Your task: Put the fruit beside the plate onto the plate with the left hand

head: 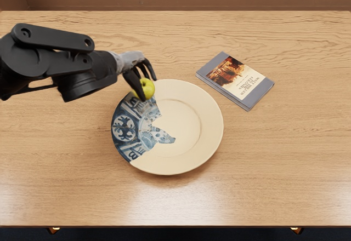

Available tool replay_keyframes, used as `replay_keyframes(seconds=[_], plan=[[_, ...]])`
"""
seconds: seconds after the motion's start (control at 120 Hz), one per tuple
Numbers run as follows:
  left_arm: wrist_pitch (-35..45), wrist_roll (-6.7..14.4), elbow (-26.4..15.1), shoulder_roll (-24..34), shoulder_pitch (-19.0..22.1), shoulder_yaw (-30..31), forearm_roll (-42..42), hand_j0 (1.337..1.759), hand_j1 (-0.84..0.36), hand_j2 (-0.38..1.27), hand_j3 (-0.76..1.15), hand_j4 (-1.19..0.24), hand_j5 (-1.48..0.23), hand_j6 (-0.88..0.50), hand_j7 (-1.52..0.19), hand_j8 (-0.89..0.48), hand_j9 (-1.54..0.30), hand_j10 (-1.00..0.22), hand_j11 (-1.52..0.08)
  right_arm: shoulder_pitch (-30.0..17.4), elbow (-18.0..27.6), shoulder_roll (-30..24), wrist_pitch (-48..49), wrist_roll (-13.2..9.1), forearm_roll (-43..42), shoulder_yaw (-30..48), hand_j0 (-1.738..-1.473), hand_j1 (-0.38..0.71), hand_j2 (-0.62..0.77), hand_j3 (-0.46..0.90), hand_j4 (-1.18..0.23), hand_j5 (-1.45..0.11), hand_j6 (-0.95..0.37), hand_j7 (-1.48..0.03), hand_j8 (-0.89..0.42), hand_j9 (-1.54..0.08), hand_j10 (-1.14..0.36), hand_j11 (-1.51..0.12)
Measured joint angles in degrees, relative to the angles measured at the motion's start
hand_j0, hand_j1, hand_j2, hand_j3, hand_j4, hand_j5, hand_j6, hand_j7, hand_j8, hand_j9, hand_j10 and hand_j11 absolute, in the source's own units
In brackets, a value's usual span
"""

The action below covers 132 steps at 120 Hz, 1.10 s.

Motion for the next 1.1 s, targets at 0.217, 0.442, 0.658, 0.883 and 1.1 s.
replay_keyframes(seconds=[0.217, 0.442, 0.658, 0.883, 1.1], plan=[[-0.82, -0.01, -0.08, -1.89, -0.06, -0.94, -0.62, 1.658, -0.33, 0.45, 0.00, -0.62, -0.82, -0.49, -0.82, -0.51, -0.82, -0.62, -0.82, 0.00, 0.00, 0.00, 0.00, 0.00, 0.00, 0.00, -1.658, -0.35, 0.00, 0.00, 0.00, 0.00, 0.00, 0.00, 0.00, 0.00, 0.00, 0.00], [-1.19, -0.11, -0.10, -2.42, 0.69, -1.12, -0.95, 1.658, -0.32, 0.41, 0.00, -0.60, -0.80, -0.49, -0.79, -0.51, -0.79, -0.61, -0.79, 0.00, 0.00, 0.00, 0.00, 0.00, 0.00, 0.00, -1.658, -0.35, 0.00, 0.00, 0.00, 0.00, 0.00, 0.00, 0.00, 0.00, 0.00, 0.00], [-1.19, -0.51, 0.07, -2.37, 1.57, -1.11, -1.87, 1.658, -0.23, 0.21, 0.00, -0.50, -0.65, -0.45, -0.65, -0.46, -0.65, -0.50, -0.65, 0.00, 0.00, 0.00, 0.00, 0.00, 0.00, 0.00, -1.658, -0.35, 0.00, 0.00, 0.00, 0.00, 0.00, 0.00, 0.00, 0.00, 0.00, 0.00], [-1.07, -0.65, 0.39, -0.60, 0.97, -1.09, -3.48, 1.658, 0.08, 0.08, 0.00, -0.23, -0.30, -0.21, -0.30, -0.22, -0.30, -0.23, -0.30, 0.00, 0.00, 0.00, 0.00, 0.00, 0.00, 0.00, -1.658, -0.35, 0.00, 0.00, 0.00, 0.00, 0.00, 0.00, 0.00, 0.00, 0.00, 0.00], [-16.03, -0.37, 1.28, 18.56, -0.51, -2.32, -3.72, 1.658, 0.24, 0.03, 0.00, -0.09, -0.12, -0.09, -0.12, -0.09, -0.12, -0.09, -0.12, 0.00, 0.00, 0.00, 0.00, 0.00, 0.00, 0.00, -1.658, -0.35, 0.00, 0.00, 0.00, 0.00, 0.00, 0.00, 0.00, 0.00, 0.00, 0.00]])
